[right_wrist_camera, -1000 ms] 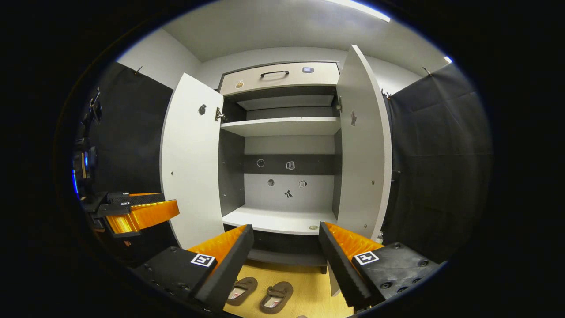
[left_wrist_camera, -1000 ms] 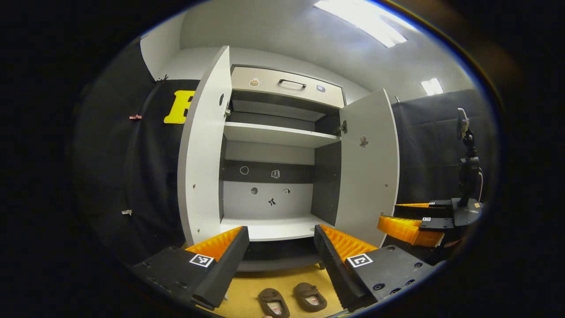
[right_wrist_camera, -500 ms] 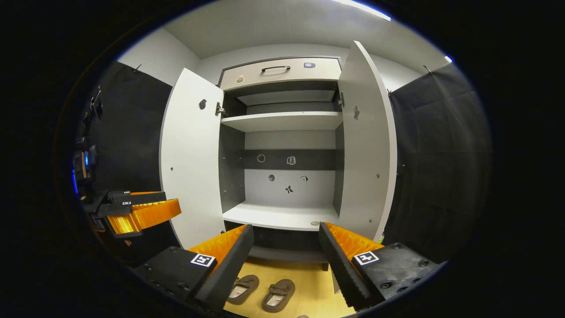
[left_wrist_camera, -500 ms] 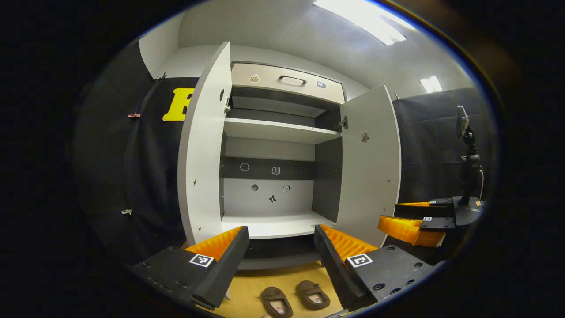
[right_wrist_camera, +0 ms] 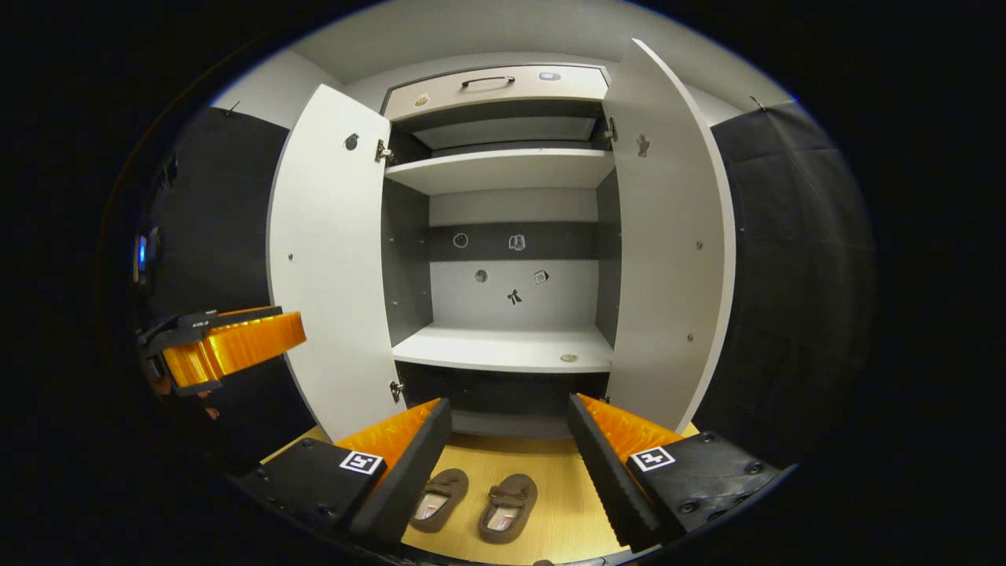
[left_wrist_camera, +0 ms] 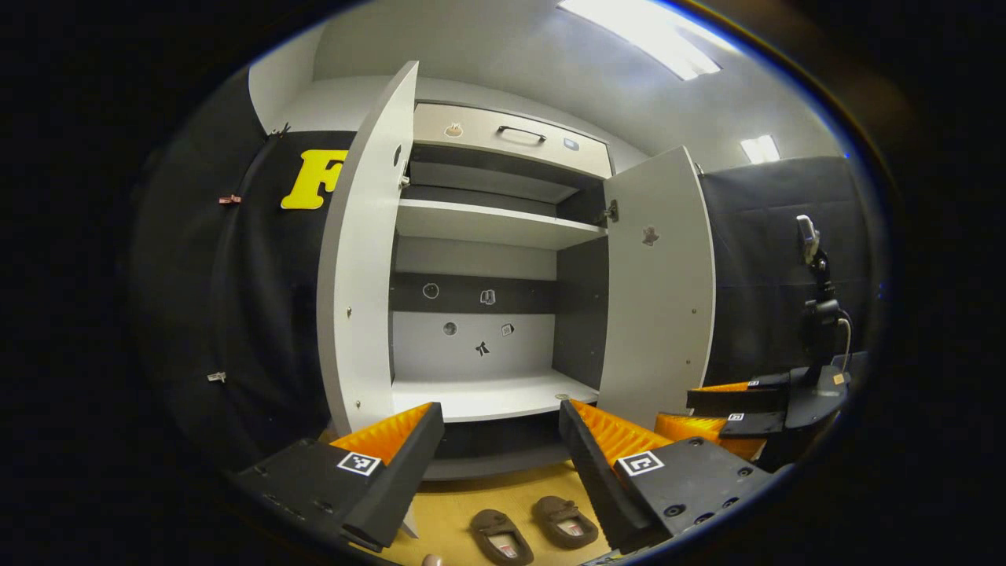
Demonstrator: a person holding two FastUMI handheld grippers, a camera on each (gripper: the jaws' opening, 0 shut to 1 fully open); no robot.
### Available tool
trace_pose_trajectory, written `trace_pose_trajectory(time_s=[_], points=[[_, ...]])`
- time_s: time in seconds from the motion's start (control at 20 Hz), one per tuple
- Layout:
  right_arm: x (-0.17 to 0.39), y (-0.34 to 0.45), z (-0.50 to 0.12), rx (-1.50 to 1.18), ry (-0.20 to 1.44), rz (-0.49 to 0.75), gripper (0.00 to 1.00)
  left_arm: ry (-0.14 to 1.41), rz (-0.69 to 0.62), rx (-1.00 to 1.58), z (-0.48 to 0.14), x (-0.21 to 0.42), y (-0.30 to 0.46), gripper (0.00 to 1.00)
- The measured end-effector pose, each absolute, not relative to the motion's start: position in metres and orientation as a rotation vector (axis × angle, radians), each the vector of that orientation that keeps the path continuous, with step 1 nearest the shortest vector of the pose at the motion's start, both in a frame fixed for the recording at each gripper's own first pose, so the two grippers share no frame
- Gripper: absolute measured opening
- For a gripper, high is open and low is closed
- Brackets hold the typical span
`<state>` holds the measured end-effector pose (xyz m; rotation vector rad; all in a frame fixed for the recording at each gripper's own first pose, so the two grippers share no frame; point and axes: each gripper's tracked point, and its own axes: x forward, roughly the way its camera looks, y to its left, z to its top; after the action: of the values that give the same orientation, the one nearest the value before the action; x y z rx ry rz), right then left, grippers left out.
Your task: Grab one shoe with the right hand and put it into the shoe cabinet, grab the other shoe with the left hand and put it into the shoe cabinet; then close the right door with the right hand and the left door with the left hand.
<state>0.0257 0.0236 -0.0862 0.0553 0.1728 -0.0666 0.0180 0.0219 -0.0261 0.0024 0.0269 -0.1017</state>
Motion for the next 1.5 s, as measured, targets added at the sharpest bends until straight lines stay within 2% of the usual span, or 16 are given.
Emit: trace_pose_trajectory(time_s=[0.45,0.85,0.95,1.0,1.05,1.25,1.3,1.45,1.5], points=[[0.055,0.052,-0.219,0.115,0.403,0.002,0.98,0.004,-0.099,-0.021,-0.043,0.046,0.039,0.94],[0.053,0.066,-0.363,0.2,0.647,0.015,0.95,0.038,-0.09,0.036,-0.083,0.068,0.037,0.93],[0.051,0.068,-0.392,0.203,0.69,0.019,0.92,0.059,-0.093,0.031,-0.097,0.069,0.035,0.94],[0.05,0.069,-0.406,0.206,0.713,0.02,0.86,0.071,-0.091,0.026,-0.103,0.069,0.036,0.94],[0.05,0.071,-0.419,0.208,0.732,0.02,0.83,0.081,-0.084,0.02,-0.11,0.07,0.038,0.94],[0.056,0.068,-0.456,0.205,0.765,0.004,0.82,0.114,-0.063,-0.015,-0.133,0.068,0.047,0.94],[0.058,0.068,-0.46,0.205,0.765,0.0,0.75,0.12,-0.057,-0.02,-0.138,0.067,0.05,0.94],[0.071,0.066,-0.479,0.18,0.759,-0.011,0.7,0.149,-0.04,-0.019,-0.153,0.065,0.057,0.93],[0.076,0.067,-0.483,0.175,0.759,-0.013,0.63,0.161,-0.037,-0.016,-0.159,0.064,0.059,0.94]])
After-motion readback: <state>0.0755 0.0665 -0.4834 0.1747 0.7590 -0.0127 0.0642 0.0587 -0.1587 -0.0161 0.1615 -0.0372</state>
